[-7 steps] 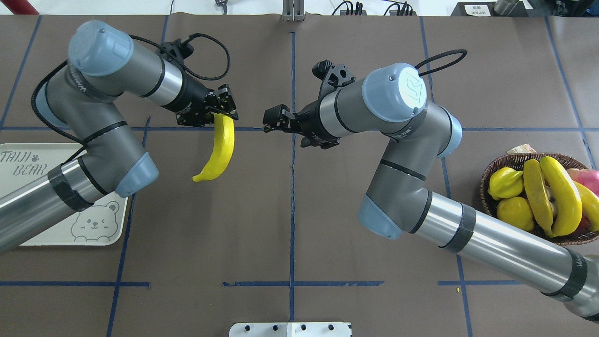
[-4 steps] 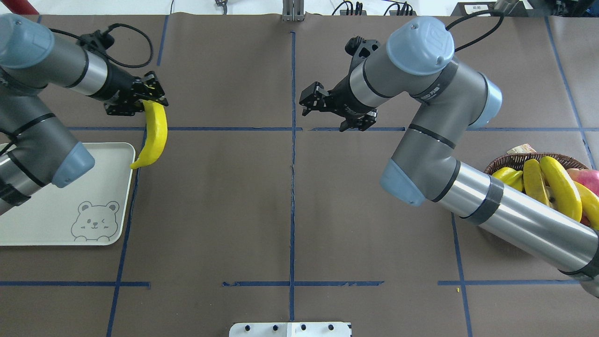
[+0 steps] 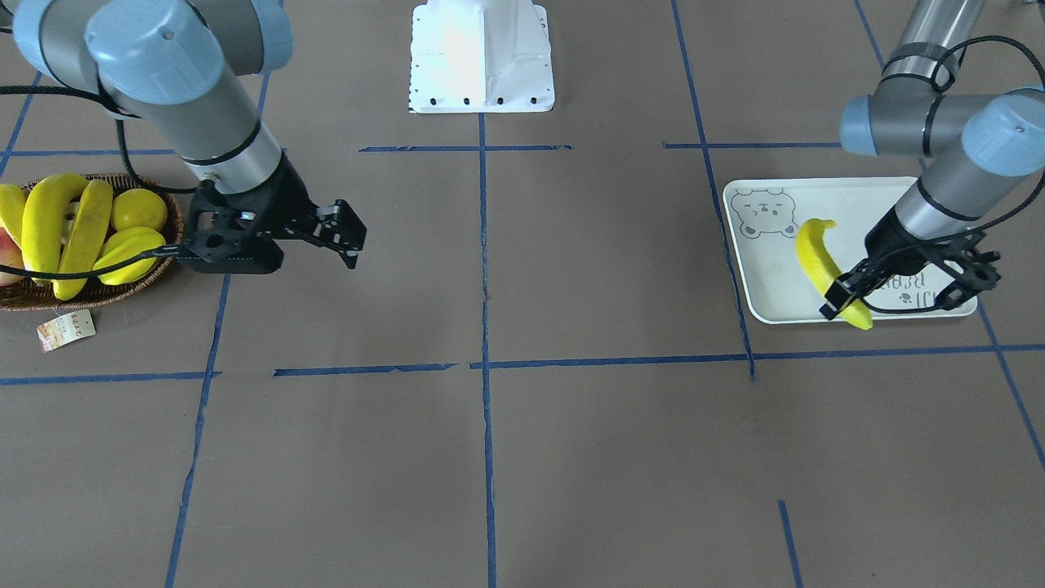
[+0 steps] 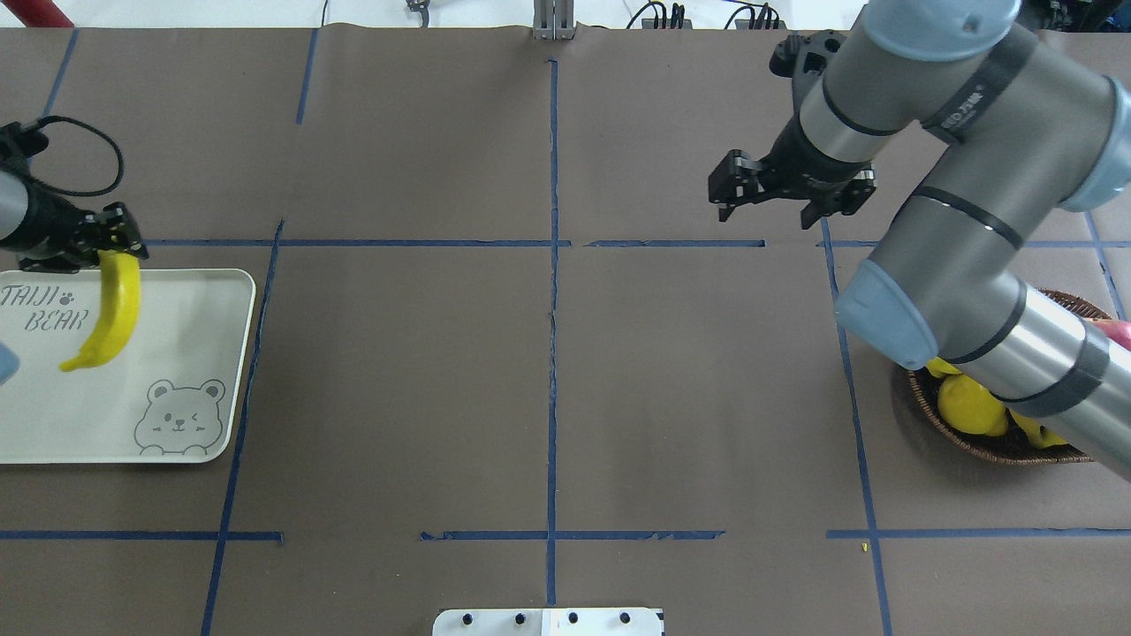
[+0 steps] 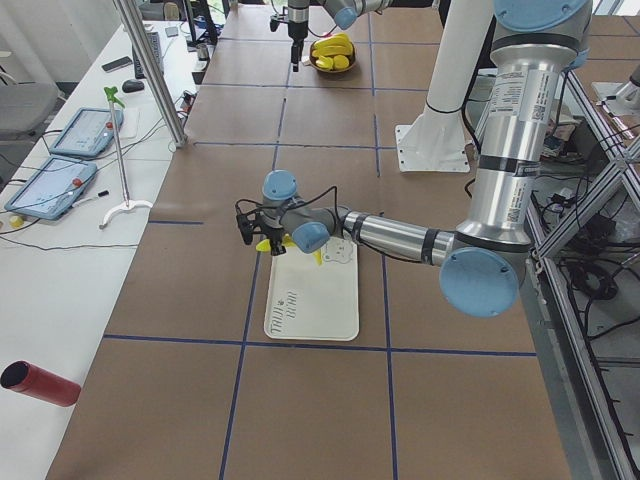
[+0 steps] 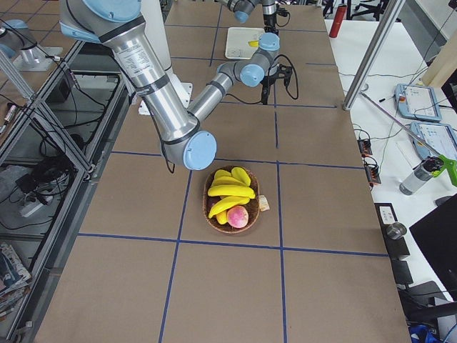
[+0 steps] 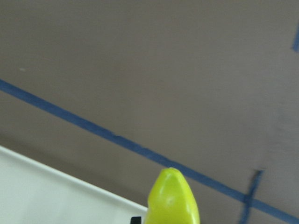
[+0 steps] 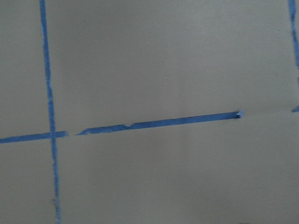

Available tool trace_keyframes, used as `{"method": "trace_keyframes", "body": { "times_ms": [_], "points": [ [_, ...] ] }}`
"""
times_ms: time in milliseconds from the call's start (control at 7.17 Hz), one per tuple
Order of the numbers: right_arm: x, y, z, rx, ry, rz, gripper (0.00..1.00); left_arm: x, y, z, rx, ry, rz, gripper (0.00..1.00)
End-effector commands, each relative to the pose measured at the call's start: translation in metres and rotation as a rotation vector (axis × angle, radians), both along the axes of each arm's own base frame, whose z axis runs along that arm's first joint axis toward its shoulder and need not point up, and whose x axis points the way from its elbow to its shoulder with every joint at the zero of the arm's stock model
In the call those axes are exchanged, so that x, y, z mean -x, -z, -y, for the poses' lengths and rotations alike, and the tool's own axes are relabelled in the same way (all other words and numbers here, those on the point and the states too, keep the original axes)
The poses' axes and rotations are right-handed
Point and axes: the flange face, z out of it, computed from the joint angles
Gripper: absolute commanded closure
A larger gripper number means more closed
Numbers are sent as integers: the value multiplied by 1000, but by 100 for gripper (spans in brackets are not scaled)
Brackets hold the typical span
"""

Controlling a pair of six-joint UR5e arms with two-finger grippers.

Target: Transfer all bananas from basket to plate

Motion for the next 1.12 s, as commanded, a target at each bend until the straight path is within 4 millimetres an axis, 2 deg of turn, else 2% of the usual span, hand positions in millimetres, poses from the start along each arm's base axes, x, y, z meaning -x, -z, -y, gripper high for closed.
{"method": "trace_keyframes", "body": {
  "times_ms": [0, 139, 279, 418, 558, 697, 837, 976],
  "points": [
    [-61, -41, -4, -56, 77, -70, 0, 28, -58, -37, -6, -78, 76, 100],
    [-72, -55, -2, -66, 103, -91, 0, 32, -70, -45, -12, -102, 92, 100],
    [-84, -63, 2, -85, 125, -106, 0, 34, -74, -47, -29, -127, 101, 100],
    [-89, -68, 2, -93, 142, -115, 0, 39, -88, -53, -39, -152, 125, 98],
    [-89, -69, 3, -93, 141, -117, 0, 46, -92, -50, -42, -131, 145, 91],
    [-89, -68, 2, -93, 142, -115, 0, 59, -96, -42, -33, -99, 150, 48],
    [-89, -69, 2, -92, 142, -115, 0, 60, -94, -39, -42, -96, 150, 0],
    [-90, -69, 2, -94, 141, -115, 0, 62, -93, -37, -47, -97, 150, 0]
  ]
}}
